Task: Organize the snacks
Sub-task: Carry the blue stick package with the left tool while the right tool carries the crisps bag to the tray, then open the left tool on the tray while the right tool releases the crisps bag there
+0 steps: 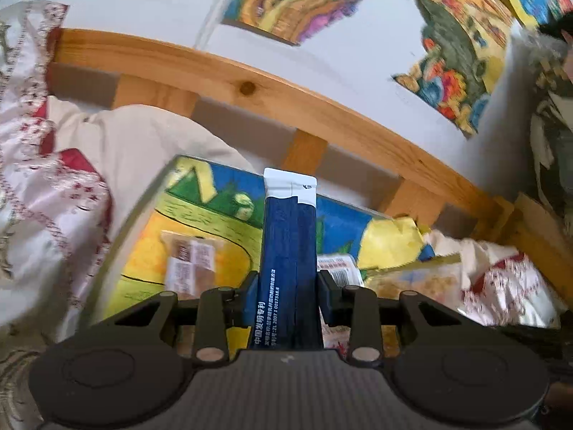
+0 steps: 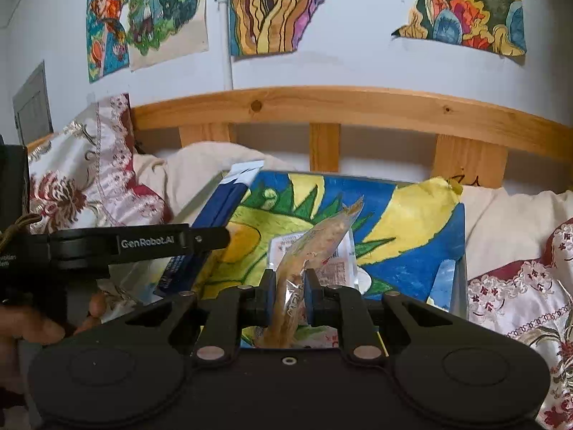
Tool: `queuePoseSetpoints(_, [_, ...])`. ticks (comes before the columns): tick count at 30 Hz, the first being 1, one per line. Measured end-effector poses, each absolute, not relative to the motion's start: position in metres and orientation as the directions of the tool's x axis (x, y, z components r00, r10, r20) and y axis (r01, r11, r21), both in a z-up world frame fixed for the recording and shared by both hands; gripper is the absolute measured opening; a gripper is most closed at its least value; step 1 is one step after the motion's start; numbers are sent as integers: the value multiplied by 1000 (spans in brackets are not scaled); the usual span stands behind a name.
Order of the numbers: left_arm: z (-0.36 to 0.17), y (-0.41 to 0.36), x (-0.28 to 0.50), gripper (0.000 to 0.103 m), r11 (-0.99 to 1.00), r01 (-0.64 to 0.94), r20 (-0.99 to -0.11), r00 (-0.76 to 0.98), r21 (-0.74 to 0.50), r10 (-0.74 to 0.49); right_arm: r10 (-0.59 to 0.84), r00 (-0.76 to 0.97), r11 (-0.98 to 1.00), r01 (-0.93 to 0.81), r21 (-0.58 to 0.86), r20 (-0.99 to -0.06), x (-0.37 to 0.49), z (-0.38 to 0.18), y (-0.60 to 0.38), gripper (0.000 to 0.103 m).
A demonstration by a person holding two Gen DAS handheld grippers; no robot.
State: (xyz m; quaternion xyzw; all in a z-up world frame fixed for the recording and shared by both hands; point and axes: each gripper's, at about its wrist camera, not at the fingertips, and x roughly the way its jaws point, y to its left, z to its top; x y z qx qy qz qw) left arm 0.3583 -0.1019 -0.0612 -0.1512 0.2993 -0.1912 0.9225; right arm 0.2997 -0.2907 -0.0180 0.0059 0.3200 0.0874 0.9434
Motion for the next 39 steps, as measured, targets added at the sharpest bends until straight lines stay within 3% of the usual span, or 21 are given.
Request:
queuePoseSetpoints(17, [-83,-129,358,38,923,281,-609,694,-264,-385,48,748,998,-69,-5,-662,308,-37,-302,21])
queuePoseSetpoints(26, [-82,-131,358,40,924,293,-611,693,-247,-383,-18,728,999,-19,-47,-685,311,-41,-307,31])
queuePoseSetpoints(30, [-79,-127,359,49,919,281,-609,689,-276,-393,-36,724,999,4,-48,-689,310,-42,-310,34])
queuePoseSetpoints(37, [-63,-121,352,62,921,259,-582,716,-292,-386,-56,741,998,33,-47,-669,304,-35,-314,60])
queuePoseSetpoints(39, [-57,-119,349,71,923,251,-571,728,-293,-379,-59,751,998,40,-44,-658,301,-31,-314,65])
